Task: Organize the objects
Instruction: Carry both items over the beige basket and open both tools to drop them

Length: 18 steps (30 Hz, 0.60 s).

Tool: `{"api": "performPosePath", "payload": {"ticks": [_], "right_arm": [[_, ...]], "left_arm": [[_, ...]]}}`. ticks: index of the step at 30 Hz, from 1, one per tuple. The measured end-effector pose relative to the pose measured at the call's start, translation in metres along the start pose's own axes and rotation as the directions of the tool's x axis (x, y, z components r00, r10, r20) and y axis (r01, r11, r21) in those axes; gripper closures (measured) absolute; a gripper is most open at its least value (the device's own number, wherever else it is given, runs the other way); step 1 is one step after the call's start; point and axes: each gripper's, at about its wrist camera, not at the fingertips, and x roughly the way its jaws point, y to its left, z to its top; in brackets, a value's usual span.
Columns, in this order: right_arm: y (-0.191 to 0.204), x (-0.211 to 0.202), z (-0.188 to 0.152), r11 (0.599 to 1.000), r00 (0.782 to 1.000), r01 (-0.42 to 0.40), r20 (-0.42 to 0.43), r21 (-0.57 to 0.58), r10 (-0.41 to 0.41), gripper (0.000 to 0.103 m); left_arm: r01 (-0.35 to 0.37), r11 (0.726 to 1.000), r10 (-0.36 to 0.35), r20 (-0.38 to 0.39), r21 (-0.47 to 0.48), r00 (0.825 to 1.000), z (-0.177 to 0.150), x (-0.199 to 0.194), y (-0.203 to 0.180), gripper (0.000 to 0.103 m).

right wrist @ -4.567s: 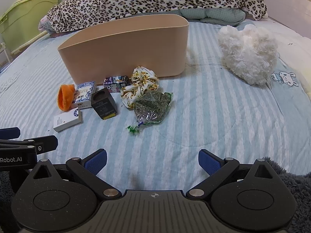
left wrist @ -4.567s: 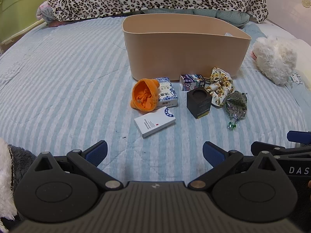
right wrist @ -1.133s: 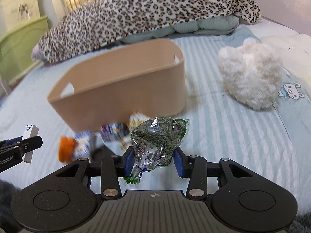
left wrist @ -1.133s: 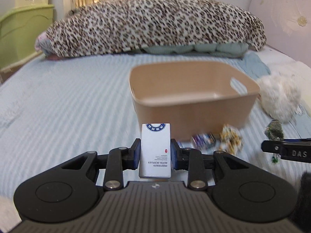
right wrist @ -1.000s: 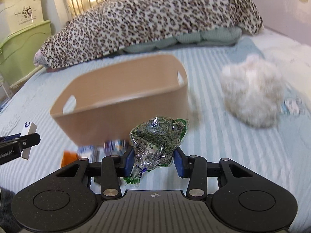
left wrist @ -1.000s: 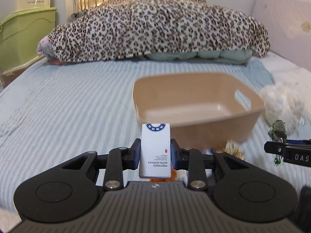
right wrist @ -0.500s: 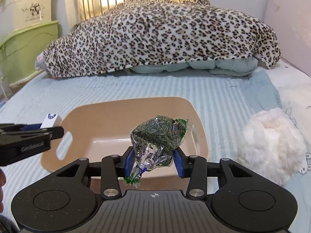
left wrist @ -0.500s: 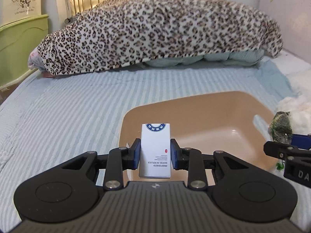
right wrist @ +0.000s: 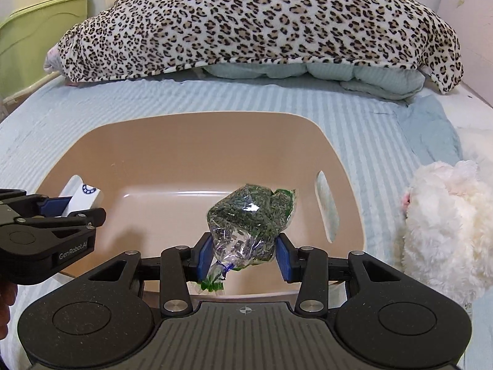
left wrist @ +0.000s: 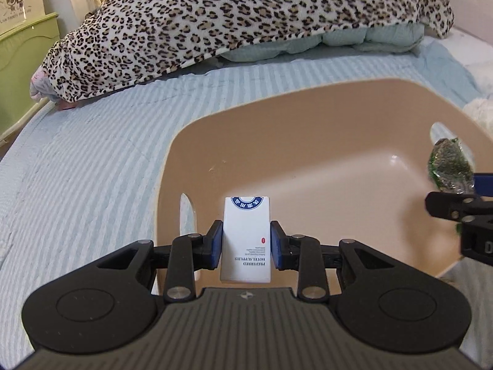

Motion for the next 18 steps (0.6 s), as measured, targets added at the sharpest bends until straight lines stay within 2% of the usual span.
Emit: {"api": "performPosePath", "payload": {"ticks": [2, 3, 4, 7, 9, 11, 15, 18], "right_arm": [[-0.002, -0.008, 0.001, 1.0, 1.0, -0.004, 0.016, 0.015, 0.004, 0.05], [-0.004, -0.012, 0.001, 1.0, 1.0, -0.008, 0.022, 0.018, 0.007, 0.047], [-0.004, -0.019, 0.001, 1.0, 0.999, -0.015, 0.032, 0.018, 0.014, 0.045], [-0.003, -0.039, -0.002, 1.0, 0.998, -0.012, 0.062, 0.001, 0.012, 0.039], [-0.002, -0.053, -0.005, 1.0, 0.997, -0.007, 0.078, -0.009, 0.007, 0.029], [-0.002, -0.067, -0.01, 1.0, 0.996, -0.008, 0.084, -0.015, 0.01, 0.024], [0.0, -0.086, -0.022, 0.999, 0.997, -0.017, 0.075, -0.028, 0.019, 0.016], [0.001, -0.096, -0.032, 0.999, 0.997, -0.021, 0.067, -0.033, 0.023, 0.015]], "left_arm": [[-0.001, 1.0, 0.002, 0.017, -0.015, 1.0, 0.002, -0.012, 0.004, 0.045], [-0.014, 1.0, 0.014, 0.034, -0.025, 0.999, 0.003, -0.02, 0.006, 0.027], [-0.022, 0.999, 0.024, 0.056, -0.034, 0.998, 0.003, -0.029, 0.007, 0.022], [-0.007, 0.999, 0.01, 0.081, -0.046, 0.997, 0.003, -0.052, 0.011, 0.021], [-0.002, 0.999, 0.006, 0.087, -0.045, 0.996, 0.001, -0.066, 0.014, 0.016], [-0.012, 0.999, 0.016, 0.095, -0.039, 0.995, -0.003, -0.077, 0.016, 0.013], [-0.021, 0.999, 0.025, 0.093, -0.043, 0.995, -0.016, -0.094, 0.021, 0.012], [-0.008, 0.999, 0.011, 0.085, -0.042, 0.996, -0.027, -0.105, 0.026, 0.012]]}}
